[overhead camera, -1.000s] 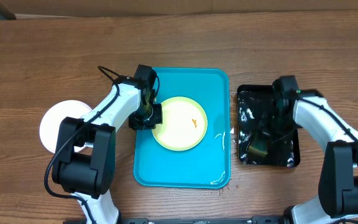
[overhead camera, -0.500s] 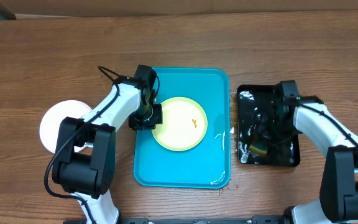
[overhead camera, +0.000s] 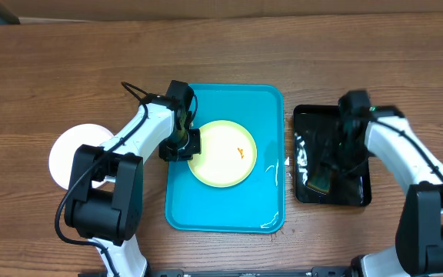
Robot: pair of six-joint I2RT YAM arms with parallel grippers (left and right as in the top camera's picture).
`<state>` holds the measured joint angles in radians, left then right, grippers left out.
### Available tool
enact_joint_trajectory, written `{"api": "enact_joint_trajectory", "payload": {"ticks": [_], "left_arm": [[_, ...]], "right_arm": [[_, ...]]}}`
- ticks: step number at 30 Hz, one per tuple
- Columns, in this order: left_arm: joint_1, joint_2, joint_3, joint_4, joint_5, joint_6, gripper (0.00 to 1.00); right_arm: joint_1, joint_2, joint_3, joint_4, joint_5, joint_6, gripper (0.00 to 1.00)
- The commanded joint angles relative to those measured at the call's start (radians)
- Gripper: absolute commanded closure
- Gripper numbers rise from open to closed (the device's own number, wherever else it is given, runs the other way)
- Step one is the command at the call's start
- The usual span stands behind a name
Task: Clean dirty plates on tray and stack at the side
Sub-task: 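Wipe the sponge in the black tray with the right gripper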
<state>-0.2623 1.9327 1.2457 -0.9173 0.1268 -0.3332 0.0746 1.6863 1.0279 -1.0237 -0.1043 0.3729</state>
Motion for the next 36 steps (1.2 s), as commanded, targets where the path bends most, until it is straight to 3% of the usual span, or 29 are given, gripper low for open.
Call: {"api": "enact_joint_trajectory", "payload": {"ticks": [1,4,10,11,13,16,23,32,35,36], "left_arm": [[-0.008,0.016,-0.011,-0.002,-0.029,0.023,0.94],[-0.007,0.016,-0.011,-0.002,-0.029,0.023,0.94],[-0.008,0.016,-0.011,-0.003,-0.029,0.023,0.95],[-0.008,0.016,-0.011,-0.003,-0.028,0.023,0.95],[-0.008,0.016,-0.011,-0.003,-0.028,0.023,0.95],[-0.008,0.016,-0.011,-0.005,-0.028,0.023,0.95],[-0.008,0.016,-0.011,-0.008,-0.028,0.023,0.95],[-0.008,0.016,-0.011,-0.006,-0.028,0.023,0.96],[-0.008,0.016,-0.011,-0.005,-0.028,0.026,0.96],[-0.008,0.016,-0.011,-0.001,-0.023,0.037,0.96]], "right_arm": [[0.014,-0.009,-0.108,0.110,-0.011,0.043,0.62],[0.014,-0.009,-0.141,0.181,-0.008,0.043,0.95],[0.003,-0.009,-0.018,0.082,0.044,-0.008,0.96],[0.003,-0.010,0.047,0.027,0.047,-0.043,0.94],[0.003,-0.011,0.106,-0.028,0.052,-0.070,0.70],[0.003,-0.011,0.159,-0.089,0.051,-0.075,0.54],[0.005,-0.009,0.136,-0.127,0.051,-0.046,0.52],[0.005,-0.006,-0.101,0.143,0.051,0.002,0.71],[0.005,-0.007,-0.122,0.172,0.051,0.002,0.96],[0.005,-0.007,-0.121,0.171,0.051,0.001,0.96]]}}
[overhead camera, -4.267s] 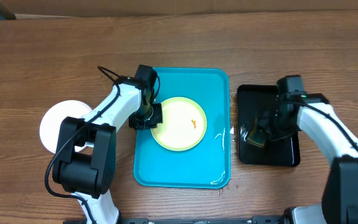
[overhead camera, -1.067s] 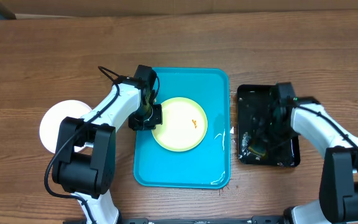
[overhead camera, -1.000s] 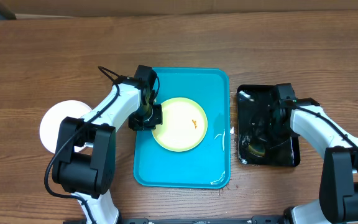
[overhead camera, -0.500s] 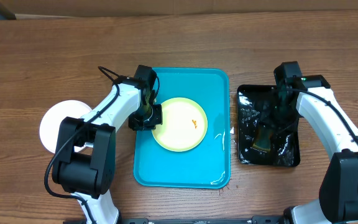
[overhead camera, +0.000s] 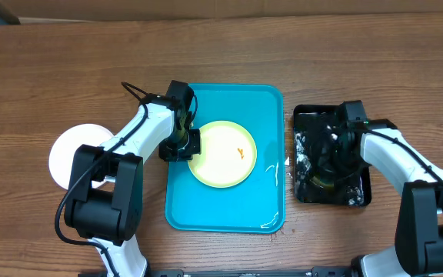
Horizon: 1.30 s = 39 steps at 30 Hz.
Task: Clean dirty plates on tray and stack at the side
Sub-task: 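Wipe the sponge in the black tray with the right gripper, then move the sponge in the right gripper onto the yellow plate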
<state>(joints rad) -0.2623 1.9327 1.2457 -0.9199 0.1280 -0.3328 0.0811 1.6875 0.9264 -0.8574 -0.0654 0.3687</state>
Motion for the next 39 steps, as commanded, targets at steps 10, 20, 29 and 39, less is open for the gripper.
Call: {"api": "enact_joint_trajectory", "payload": {"ticks": [10,20,29,39], "left_arm": [[-0.008,0.016,-0.011,0.039,-0.005,0.052,0.96],[-0.008,0.016,-0.011,0.038,0.032,0.048,0.96],[-0.007,0.016,-0.011,0.039,0.053,0.048,0.96],[-0.007,0.016,-0.011,0.038,0.052,0.049,0.96]], "right_arm": [[-0.003,-0.037,0.141,-0.171,0.012,-0.007,0.96],[0.048,-0.094,0.319,-0.301,-0.189,-0.119,0.96],[0.387,-0.084,0.323,-0.106,-0.300,0.040,0.96],[0.641,0.117,0.321,0.176,0.012,0.239,0.96]]}}
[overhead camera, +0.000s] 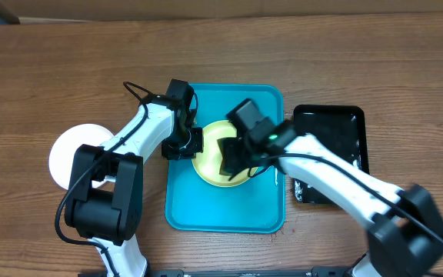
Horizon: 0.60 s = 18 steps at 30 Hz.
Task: Clean dirty plates on tray and stack at the side
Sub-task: 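Move the sponge in the right gripper onto the yellow plate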
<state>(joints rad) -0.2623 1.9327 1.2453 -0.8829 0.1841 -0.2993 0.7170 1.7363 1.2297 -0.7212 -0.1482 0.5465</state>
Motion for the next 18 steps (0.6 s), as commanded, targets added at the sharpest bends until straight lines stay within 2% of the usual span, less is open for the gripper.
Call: {"api": "enact_joint_trajectory", "payload": {"ticks": [1,5,8,18], "left_arm": [[-0.006,0.016,-0.010,0.002,-0.004,0.015,0.96],[-0.006,0.016,-0.010,0.003,-0.008,0.015,0.96],[-0.006,0.016,-0.010,0.000,-0.011,0.016,0.96],[-0.005,0.016,-0.010,-0.002,-0.043,0.015,0.96]], "right_arm": [[0.005,0.093,0.018,0.063,0.095,0.064,0.96],[0.005,0.182,0.018,0.174,0.095,0.051,0.96],[-0.006,0.211,0.018,0.188,0.106,0.050,0.96],[-0.126,0.219,0.018,-0.026,0.155,0.116,0.96]]}}
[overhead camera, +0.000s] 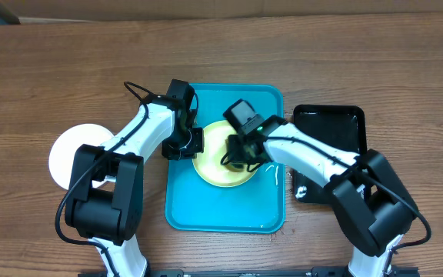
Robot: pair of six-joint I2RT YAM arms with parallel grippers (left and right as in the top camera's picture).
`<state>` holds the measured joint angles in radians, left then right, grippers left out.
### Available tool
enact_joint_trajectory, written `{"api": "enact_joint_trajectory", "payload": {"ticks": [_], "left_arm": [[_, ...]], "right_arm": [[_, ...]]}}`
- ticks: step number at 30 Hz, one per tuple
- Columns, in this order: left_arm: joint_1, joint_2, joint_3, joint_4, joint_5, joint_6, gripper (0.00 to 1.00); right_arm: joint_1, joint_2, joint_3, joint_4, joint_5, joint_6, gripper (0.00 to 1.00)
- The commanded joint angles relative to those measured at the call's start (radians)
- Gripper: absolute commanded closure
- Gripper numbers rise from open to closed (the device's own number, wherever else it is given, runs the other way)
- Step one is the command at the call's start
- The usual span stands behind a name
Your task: Clean dirty plates on tray and stack at the side
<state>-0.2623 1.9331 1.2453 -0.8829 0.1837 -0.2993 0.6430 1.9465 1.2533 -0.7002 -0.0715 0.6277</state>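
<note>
A yellow-green plate [210, 171] lies in the middle of the blue tray [206, 208]. My left gripper [188, 144] sits at the plate's left rim and looks shut on that rim. Over the plate's right half, my right gripper [234, 158] presses a dark sponge [229, 160] onto the surface. The orange food speck is hidden beneath the sponge and the wrist. A clean white plate [71, 154] rests on the table to the left of the tray.
A black wash tray [337, 131], wet and glinting, stands right of the blue tray. The right arm reaches across the gap between the two trays. Bare wooden table surrounds everything.
The right gripper has shifted slightly with the sponge on the plate, and its arm now lies more level across the tray's right side. The left gripper keeps the plate's rim.
The right gripper was first down in the black tray with the sponge, and was still there moments later with water splashed about. Then it was over the yellow-green plate with the sponge, covering the speck. The left gripper stayed at the plate's left rim throughout.
</note>
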Motion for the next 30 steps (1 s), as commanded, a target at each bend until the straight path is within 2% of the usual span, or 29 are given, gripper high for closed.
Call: {"api": "enact_joint_trajectory", "payload": {"ticks": [1,6,13,22,30], "left_arm": [[-0.005,0.015,-0.010,-0.002,-0.052,0.015,0.96],[-0.004,0.015,-0.010,-0.002,-0.064,0.015,0.96],[-0.004,0.015,-0.010,0.001,-0.064,0.014,0.96],[-0.004,0.015,-0.010,-0.002,-0.072,0.014,0.96],[0.002,0.015,-0.010,-0.004,-0.071,0.016,0.96]], "right_arm": [[-0.064,0.008,-0.006,-0.061,0.082,0.035,0.96],[-0.126,0.008,-0.005,-0.127,0.098,0.035,0.96],[-0.133,-0.018,0.044,-0.242,0.134,0.031,0.96],[-0.155,-0.171,0.071,-0.300,0.134,0.027,0.96],[-0.285,-0.363,0.071,-0.358,0.074,-0.061,0.96]]}}
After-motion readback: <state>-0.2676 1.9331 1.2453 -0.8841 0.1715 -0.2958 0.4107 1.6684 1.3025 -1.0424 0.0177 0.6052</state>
